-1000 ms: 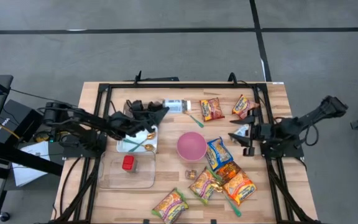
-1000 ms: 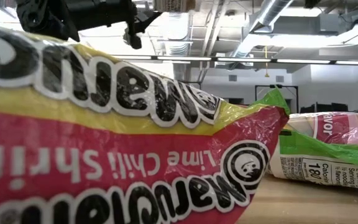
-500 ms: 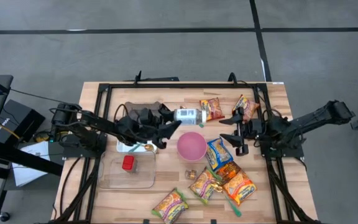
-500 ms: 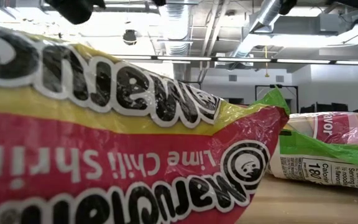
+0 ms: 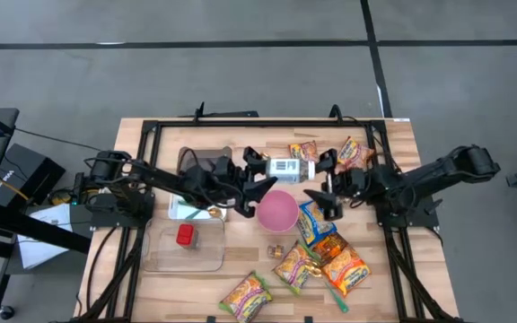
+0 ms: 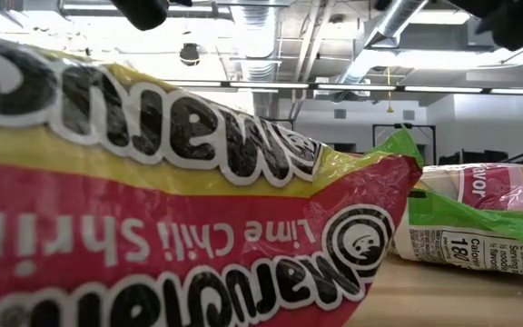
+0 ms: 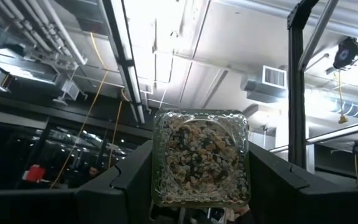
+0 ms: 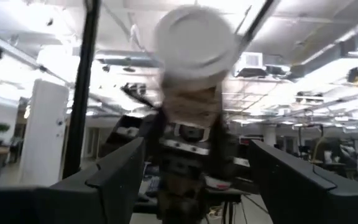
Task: Pick & Place Food Item
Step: Put the white spice bottle into the transparent bin
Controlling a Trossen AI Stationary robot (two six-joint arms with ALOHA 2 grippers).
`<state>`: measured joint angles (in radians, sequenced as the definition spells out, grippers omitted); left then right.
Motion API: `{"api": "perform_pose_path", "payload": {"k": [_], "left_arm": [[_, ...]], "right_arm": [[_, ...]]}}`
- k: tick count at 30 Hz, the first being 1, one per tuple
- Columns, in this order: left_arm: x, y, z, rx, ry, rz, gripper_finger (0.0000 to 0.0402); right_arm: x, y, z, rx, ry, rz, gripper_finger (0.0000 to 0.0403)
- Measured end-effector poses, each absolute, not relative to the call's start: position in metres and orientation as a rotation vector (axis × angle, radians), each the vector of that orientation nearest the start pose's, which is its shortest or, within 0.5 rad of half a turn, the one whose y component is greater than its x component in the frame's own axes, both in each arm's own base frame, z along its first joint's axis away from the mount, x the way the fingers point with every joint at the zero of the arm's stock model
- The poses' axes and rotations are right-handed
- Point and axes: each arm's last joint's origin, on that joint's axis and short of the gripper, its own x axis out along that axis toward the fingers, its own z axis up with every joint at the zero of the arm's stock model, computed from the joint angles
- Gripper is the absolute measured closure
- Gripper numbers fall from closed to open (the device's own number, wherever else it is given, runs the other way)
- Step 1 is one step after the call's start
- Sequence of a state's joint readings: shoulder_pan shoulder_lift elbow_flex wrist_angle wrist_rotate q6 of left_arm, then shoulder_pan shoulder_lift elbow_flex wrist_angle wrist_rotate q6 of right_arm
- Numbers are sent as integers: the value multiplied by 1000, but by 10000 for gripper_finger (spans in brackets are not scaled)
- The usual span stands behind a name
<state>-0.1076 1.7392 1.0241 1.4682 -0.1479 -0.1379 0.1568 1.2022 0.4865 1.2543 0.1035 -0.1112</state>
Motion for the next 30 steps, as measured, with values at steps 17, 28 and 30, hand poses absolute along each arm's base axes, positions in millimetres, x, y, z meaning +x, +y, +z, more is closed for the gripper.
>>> {"api": "perform_pose_path", "payload": {"k": [17,28,30], "left_arm": [[357,-34,316,-184,-748,-102,212],[359,-28,315,-176,-727,-86,212],[359,-28,315,-176,-725,-85,212]], "right_arm": [[259,33,313,-59,-592,26,126],[265,35,330,-50,-596,74,126],[266,34,331,-51,-594,72,126]]}}
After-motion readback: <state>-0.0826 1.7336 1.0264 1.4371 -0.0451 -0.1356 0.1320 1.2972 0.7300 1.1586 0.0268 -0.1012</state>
